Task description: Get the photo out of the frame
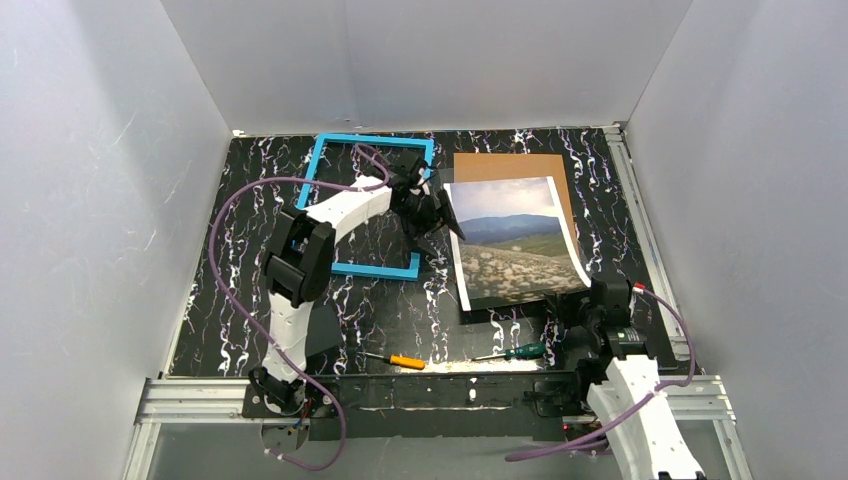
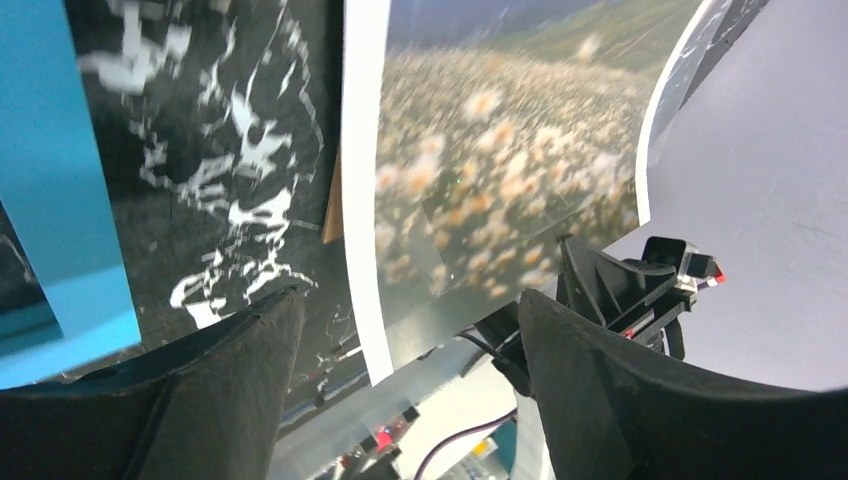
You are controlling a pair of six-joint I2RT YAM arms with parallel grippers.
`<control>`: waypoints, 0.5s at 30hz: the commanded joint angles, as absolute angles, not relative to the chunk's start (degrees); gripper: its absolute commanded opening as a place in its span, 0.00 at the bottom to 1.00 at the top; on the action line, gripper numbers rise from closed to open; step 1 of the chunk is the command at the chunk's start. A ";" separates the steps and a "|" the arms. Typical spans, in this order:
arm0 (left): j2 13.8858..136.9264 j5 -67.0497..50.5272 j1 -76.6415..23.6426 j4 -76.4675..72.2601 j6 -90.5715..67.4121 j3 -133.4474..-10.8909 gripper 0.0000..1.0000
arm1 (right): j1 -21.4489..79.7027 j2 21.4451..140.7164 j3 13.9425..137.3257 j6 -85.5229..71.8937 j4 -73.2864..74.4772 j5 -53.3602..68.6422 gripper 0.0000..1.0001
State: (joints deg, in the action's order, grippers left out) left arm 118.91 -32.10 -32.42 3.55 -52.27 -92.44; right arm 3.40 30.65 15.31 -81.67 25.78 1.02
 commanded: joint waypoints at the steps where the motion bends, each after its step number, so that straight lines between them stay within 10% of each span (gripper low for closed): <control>1: 124.47 -30.92 -31.57 11.65 -44.19 -99.27 0.78 | 3.53 27.76 16.93 -80.19 32.16 -1.67 0.01; 15: 137.94 -24.76 -31.55 1.50 -44.32 -110.70 0.74 | 3.54 31.50 18.91 -80.28 31.29 -0.98 0.01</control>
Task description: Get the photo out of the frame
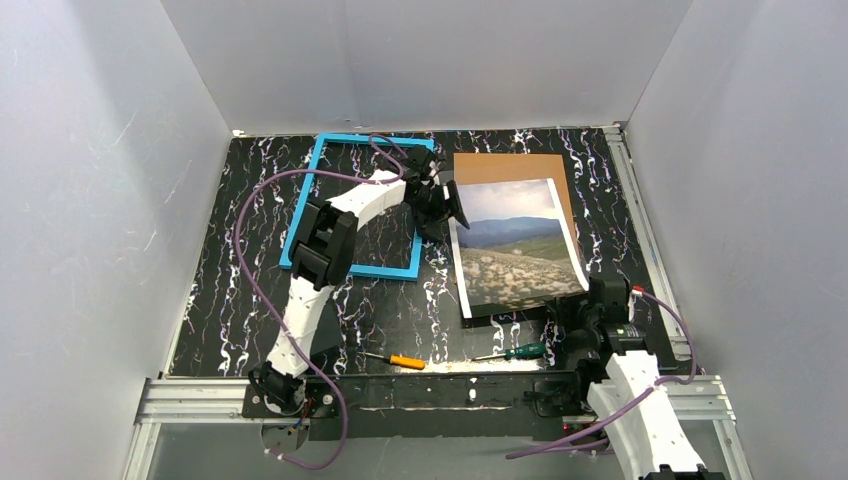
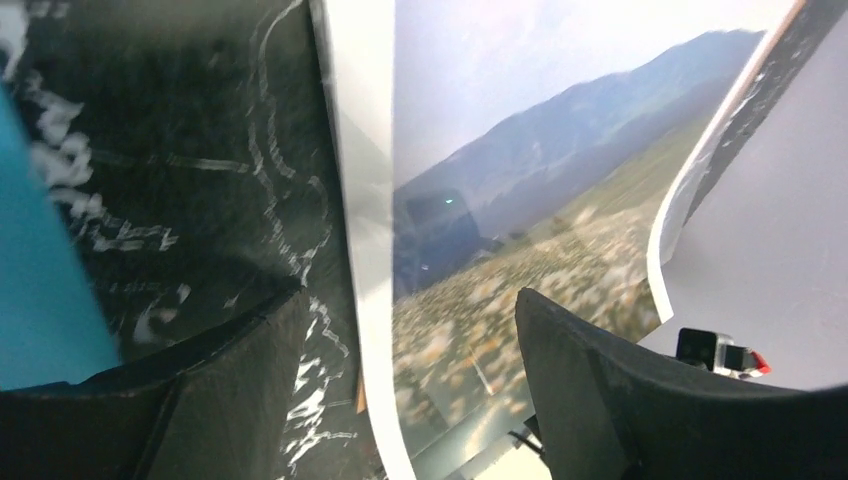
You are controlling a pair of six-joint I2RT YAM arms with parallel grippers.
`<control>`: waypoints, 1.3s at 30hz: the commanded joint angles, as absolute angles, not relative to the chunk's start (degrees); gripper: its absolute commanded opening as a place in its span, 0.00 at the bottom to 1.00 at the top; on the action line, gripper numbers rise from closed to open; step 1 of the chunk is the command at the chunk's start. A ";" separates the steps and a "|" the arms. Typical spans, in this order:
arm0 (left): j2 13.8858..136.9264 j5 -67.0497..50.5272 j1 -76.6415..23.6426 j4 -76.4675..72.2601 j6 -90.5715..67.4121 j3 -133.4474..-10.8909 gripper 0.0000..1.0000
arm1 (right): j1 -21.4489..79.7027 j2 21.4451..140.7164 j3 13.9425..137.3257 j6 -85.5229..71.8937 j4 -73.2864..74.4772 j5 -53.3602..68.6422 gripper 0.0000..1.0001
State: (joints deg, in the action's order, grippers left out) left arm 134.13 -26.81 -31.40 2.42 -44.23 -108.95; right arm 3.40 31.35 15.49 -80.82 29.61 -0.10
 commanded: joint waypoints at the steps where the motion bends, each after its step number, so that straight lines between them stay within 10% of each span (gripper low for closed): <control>1: 138.72 -24.86 -31.63 -0.39 -45.01 -110.81 0.74 | 3.52 31.91 19.17 -80.25 31.82 -0.55 0.01; 39: 139.99 -33.74 -27.68 11.64 -42.02 -126.92 0.80 | 3.52 34.92 51.30 -50.42 65.89 6.85 0.01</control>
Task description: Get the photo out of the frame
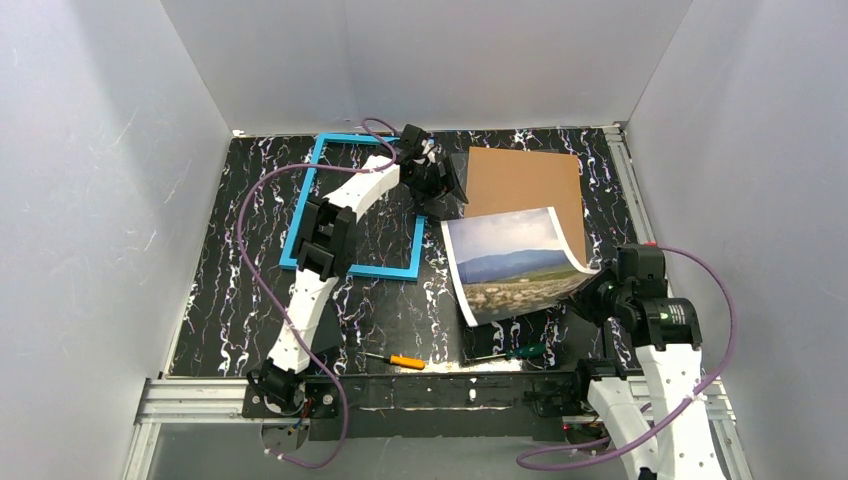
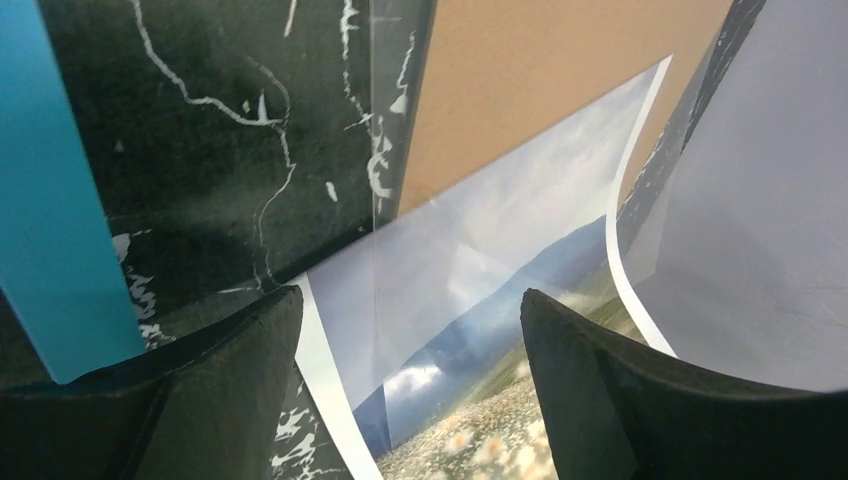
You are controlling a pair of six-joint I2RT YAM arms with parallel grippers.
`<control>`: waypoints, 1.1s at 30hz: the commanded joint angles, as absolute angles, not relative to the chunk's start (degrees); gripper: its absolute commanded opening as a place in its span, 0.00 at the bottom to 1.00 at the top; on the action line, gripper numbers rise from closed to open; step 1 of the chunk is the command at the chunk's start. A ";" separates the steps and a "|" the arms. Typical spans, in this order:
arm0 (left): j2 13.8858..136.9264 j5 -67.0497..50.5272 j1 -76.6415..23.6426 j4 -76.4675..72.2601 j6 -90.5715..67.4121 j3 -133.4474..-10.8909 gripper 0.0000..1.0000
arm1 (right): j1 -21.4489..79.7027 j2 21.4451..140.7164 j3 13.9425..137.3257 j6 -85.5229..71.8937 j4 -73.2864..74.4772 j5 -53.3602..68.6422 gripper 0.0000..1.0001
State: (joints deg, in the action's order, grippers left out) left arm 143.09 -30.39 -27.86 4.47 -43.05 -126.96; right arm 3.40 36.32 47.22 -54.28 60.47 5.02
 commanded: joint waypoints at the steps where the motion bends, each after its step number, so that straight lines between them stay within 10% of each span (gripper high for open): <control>1: 139.49 -33.83 -27.69 11.95 -42.08 -126.72 0.80 | 3.52 34.60 52.54 -49.37 67.20 7.18 0.01; 33: 95.52 -35.07 -23.63 17.34 -43.61 -98.92 0.80 | 4.04 35.50 109.25 -41.57 85.55 18.41 0.01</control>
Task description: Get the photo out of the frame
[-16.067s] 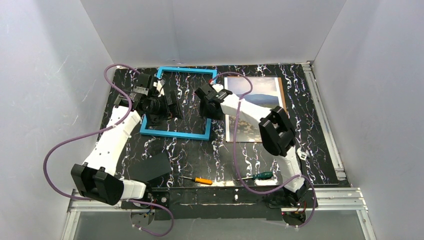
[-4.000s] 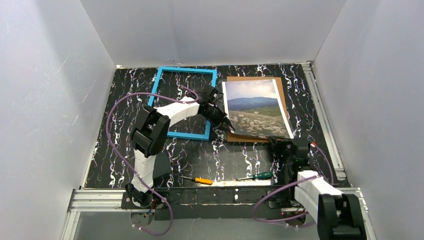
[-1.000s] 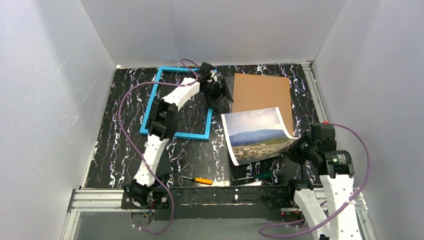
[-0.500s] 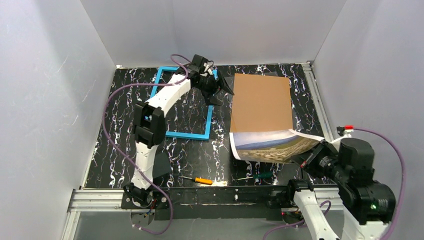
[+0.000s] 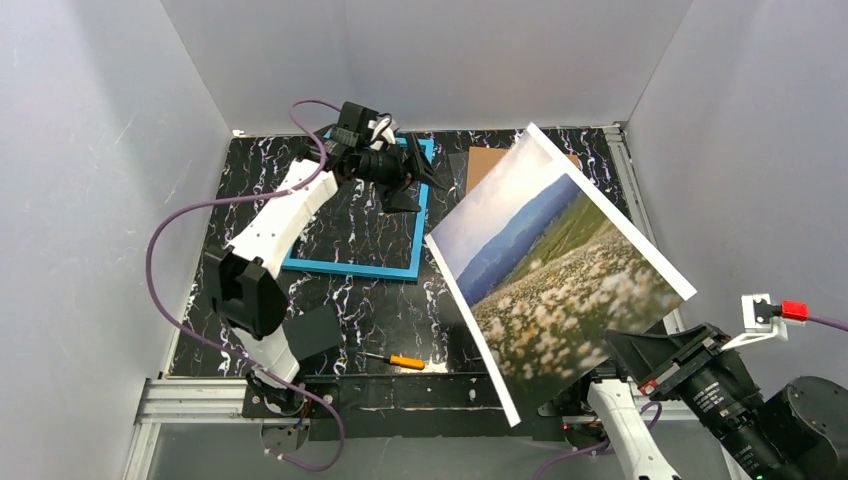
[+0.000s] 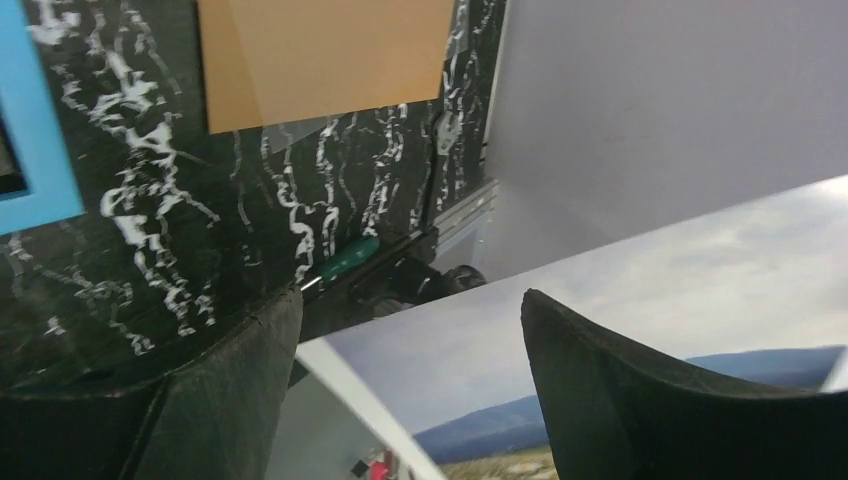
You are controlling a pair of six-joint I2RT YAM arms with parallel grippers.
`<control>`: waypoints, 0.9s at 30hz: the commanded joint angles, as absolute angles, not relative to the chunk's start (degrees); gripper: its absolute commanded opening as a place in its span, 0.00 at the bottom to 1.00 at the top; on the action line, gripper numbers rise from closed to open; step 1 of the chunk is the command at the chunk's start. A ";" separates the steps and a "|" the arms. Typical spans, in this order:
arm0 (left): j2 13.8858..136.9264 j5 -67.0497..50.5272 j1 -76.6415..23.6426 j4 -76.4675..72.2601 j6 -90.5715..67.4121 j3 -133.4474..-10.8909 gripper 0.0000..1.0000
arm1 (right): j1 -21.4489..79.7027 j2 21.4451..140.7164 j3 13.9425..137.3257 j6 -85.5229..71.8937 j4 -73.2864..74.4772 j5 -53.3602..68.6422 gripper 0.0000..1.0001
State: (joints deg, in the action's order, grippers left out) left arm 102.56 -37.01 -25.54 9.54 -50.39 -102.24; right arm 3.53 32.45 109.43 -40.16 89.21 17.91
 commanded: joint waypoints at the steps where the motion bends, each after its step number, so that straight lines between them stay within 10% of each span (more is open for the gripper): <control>1: 93.66 -33.96 -23.07 18.36 -42.45 -98.12 0.80 | 4.09 35.24 107.48 -42.12 82.92 18.47 0.01; 18: 80.35 -21.06 -20.04 22.78 -26.32 -85.58 0.81 | 2.51 49.66 68.58 -45.17 34.99 -0.91 0.01; 27: 82.24 -26.27 -20.04 20.03 -27.99 -80.65 0.80 | -10.68 54.45 38.05 -48.20 13.31 8.77 0.01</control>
State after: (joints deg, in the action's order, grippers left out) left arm 82.21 -22.11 -20.08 18.74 -27.81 -82.04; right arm -6.37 53.63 46.13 -46.83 27.07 3.92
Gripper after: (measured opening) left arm 0.807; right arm 0.022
